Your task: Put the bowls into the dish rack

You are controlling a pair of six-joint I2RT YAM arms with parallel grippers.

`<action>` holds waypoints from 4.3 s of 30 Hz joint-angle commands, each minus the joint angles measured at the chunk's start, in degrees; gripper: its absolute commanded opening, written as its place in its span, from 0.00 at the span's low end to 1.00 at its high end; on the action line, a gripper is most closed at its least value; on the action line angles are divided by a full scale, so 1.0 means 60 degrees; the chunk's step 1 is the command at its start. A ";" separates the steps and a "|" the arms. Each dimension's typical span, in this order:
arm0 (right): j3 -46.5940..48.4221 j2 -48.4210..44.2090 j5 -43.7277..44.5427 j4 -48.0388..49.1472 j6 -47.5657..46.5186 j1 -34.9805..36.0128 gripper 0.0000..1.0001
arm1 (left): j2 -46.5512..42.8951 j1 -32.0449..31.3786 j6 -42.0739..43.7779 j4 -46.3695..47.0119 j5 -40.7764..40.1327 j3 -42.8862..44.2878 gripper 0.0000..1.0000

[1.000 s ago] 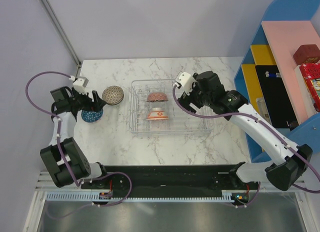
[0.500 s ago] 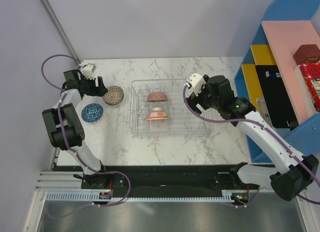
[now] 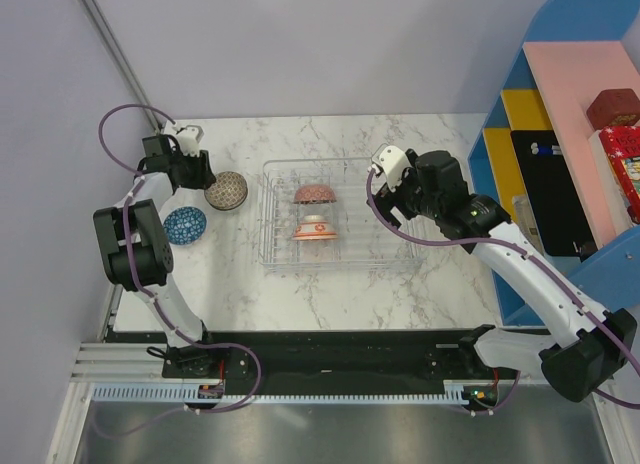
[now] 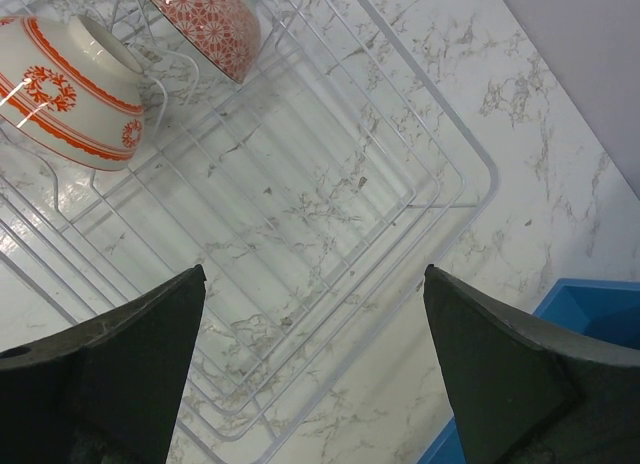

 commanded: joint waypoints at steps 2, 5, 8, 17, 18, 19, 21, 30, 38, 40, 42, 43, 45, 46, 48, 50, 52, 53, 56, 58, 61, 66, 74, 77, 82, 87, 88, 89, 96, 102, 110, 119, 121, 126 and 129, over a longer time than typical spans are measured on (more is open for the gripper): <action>-0.0027 -0.0117 -0.0319 0.0393 0.0179 -0.0015 0.97 | 0.0052 -0.0228 -0.0058 0.0235 -0.0349 0.0213 0.49; -0.0042 -0.0146 -0.0304 0.0393 0.0179 -0.0029 0.97 | 0.0096 -0.0374 0.0001 0.0220 -0.0423 0.0170 0.46; -0.0056 -0.0103 -0.0304 0.0393 0.0193 -0.0029 0.97 | 0.0111 -0.0492 0.0016 0.0220 -0.0437 0.0184 0.41; -0.0042 -0.0132 -0.0348 0.0393 0.0223 -0.0029 0.97 | 0.0155 -0.0682 0.0177 0.0103 -0.0715 0.0213 0.15; -0.0042 -0.0117 -0.0363 0.0393 0.0223 -0.0015 0.97 | 0.0155 -0.0682 0.0177 0.0088 -0.0716 0.0213 0.14; -0.0056 -0.0117 -0.0348 0.0378 0.0223 -0.0029 0.98 | 0.0140 -0.0697 0.0177 0.0059 -0.0716 0.0242 0.12; -0.0042 -0.0117 -0.0363 0.0393 0.0223 -0.0015 0.97 | 0.0140 -0.0711 0.0192 0.0015 -0.0730 0.0301 0.03; 0.0017 -0.0146 -0.0436 0.0393 0.0325 -0.0029 0.97 | -0.0591 -0.0697 0.0162 -0.0117 -0.0482 0.0111 0.02; 0.0075 -0.0102 -0.0568 0.0378 0.0457 -0.0029 0.97 | -0.1661 -0.0682 0.0045 -0.0278 -0.0130 -0.0298 0.02; 0.0134 -0.0088 -0.0611 0.0378 0.0501 -0.0029 0.97 | -0.1910 -0.0682 0.0031 -0.0351 -0.0072 -0.0328 0.02; 0.0207 -0.0073 -0.0656 0.0378 0.0574 -0.0029 0.97 | -0.2056 -0.0682 0.0001 -0.0337 -0.0042 -0.0401 0.02; 0.0236 -0.0044 -0.0728 0.0363 0.0618 -0.0029 0.97 | -0.2202 -0.0682 -0.0028 -0.0366 -0.0056 -0.0416 0.02; 0.0338 0.0044 -0.0744 0.0363 0.0749 -0.0029 0.97 | -0.2364 -0.0653 -0.0057 -0.0381 -0.0027 -0.0446 0.02; 0.0383 0.0088 -0.0744 0.0378 0.0808 -0.0015 0.97 | -0.2539 -0.0653 -0.0086 -0.0410 -0.0027 -0.0446 0.02; 0.0572 0.0234 -0.0729 0.0465 0.1070 -0.0029 0.97 | -0.2730 -0.0609 -0.0174 -0.0439 0.0075 -0.0460 0.02; 0.0690 0.0351 -0.0845 0.0582 0.1262 -0.0015 0.97 | -0.3066 -0.0580 -0.0291 -0.0541 0.0293 -0.0417 0.02; 0.0953 0.0541 -0.0948 0.0641 0.1627 -0.0029 0.97 | -0.3417 -0.0521 -0.0408 -0.0615 0.0586 -0.0329 0.02; 0.1201 0.0629 -0.1065 0.0671 0.1730 -0.0029 0.97 | -0.3550 -0.0521 -0.0438 -0.0717 0.0704 -0.0300 0.02; 0.1772 0.0951 -0.1255 0.0759 0.2214 -0.0029 0.97 | -0.3990 -0.0536 -0.0672 -0.0878 0.1246 -0.0139 0.02; 0.2110 0.1258 -0.1373 0.0759 0.2609 -0.0029 0.97 | -0.4166 -0.0536 -0.0891 -0.0952 0.1843 -0.0021 0.02; 0.2740 0.1669 -0.1841 0.0803 0.3341 -0.0044 0.97 | -0.4400 -0.0623 -0.1199 -0.1069 0.2606 0.0125 0.02; 0.3356 0.2182 -0.3231 0.1168 0.4732 -0.0249 0.97 | -0.4504 -0.1486 -0.1361 -0.1099 0.2844 0.0344 0.02; 0.3168 0.3324 -0.6654 0.2076 0.6767 -0.1346 0.97 | -0.3597 -0.3112 -0.1580 -0.1113 0.3619 0.1428 0.02; 0.2539 0.3691 -0.8235 0.3157 0.7690 -0.2064 0.98 | -0.3084 -0.3507 -0.1771 -0.0996 0.3839 0.1970 0.02; 0.1338 0.4013 -0.9779 0.5746 1.0034 -0.3075 0.98 | -0.2410 -0.4167 -0.2078 -0.0645 0.4279 0.2513 0.02; 0.0766 0.4131 -1.0645 0.6792 1.0914 -0.3354 0.98 | -0.1765 -0.4666 -0.2269 -0.0307 0.4498 0.2966 0.02; 0.0691 0.4131 -1.0704 0.6968 1.1032 -0.3354 0.98 | -0.1634 -0.4812 -0.2342 -0.0307 0.4543 0.3069 0.02; 0.0604 0.4160 -1.0893 0.7086 1.1135 -0.3355 0.98 | -0.1444 -0.4886 -0.2444 -0.0307 0.4587 0.3229 0.02; 0.0135 0.4409 -1.1056 0.7175 1.1092 -0.3384 0.98 | -0.1046 -0.5530 -0.2445 -0.0424 0.4456 0.3421 0.02; -0.0056 0.4541 -1.0895 0.7131 1.0887 -0.3369 0.98 | -0.1061 -0.5692 -0.2518 -0.0468 0.4514 0.3524 0.02; -0.0056 0.4658 -1.0924 0.7305 1.0945 -0.3369 0.98 | -0.1105 -0.5824 -0.2562 -0.0498 0.4558 0.3612 0.02; -0.0203 0.4702 -1.0983 0.8098 1.1590 -0.3355 0.98 | -0.1032 -0.5970 -0.2562 -0.0571 0.4587 0.3685 0.02; -0.0188 0.4775 -1.0968 0.8185 1.1648 -0.3355 0.98 | -0.1046 -0.6014 -0.2562 -0.0586 0.4587 0.3671 0.02; -0.0232 0.4863 -1.1056 0.8654 1.2058 -0.3354 0.97 | -0.1061 -0.6058 -0.2548 -0.0600 0.4572 0.3714 0.02; -0.0305 0.4864 -1.1144 0.8903 1.2249 -0.3325 0.97 | -0.1032 -0.6073 -0.2548 -0.0630 0.4587 0.3758 0.02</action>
